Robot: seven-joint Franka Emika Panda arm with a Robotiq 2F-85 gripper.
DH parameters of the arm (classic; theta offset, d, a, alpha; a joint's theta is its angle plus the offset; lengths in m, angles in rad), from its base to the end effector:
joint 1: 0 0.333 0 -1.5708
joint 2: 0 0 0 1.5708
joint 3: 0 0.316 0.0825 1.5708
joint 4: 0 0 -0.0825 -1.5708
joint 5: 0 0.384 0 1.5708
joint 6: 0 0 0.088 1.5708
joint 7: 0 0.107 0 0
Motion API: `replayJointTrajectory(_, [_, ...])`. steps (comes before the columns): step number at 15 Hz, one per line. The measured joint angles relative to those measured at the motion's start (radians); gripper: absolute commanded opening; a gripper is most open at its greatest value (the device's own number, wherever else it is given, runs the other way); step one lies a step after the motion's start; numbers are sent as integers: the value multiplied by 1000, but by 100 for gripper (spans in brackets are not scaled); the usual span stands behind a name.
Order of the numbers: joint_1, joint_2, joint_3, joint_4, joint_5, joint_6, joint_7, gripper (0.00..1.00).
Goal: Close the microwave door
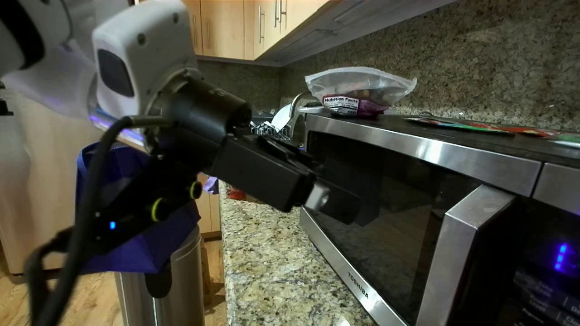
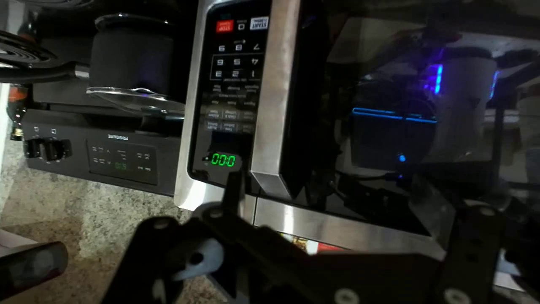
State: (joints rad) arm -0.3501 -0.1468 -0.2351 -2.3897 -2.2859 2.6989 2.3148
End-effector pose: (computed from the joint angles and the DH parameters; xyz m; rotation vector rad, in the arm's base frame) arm 0.4129 -0.2436 0.3811 2.0296 -0.8688 1.3199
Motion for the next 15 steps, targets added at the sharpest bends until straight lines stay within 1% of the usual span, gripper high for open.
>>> replayJointTrajectory(3, [28, -62, -28, -50, 0, 97, -111, 100])
replayJointTrajectory(7, [15, -108, -27, -61, 32, 294, -262, 100])
replayJointTrajectory(9, [-21, -118, -11, -66, 117, 366, -389, 100])
replayJointTrajectory(10, [-48, -121, 5, -72, 172, 373, -454, 100])
replayJointTrajectory(13, [-140, -131, 71, -112, 394, 350, -674, 100])
replayJointTrajectory(14, [-155, -140, 88, -124, 471, 331, -743, 100])
replayJointTrajectory(15, [-154, -158, 101, -123, 503, 306, -751, 100])
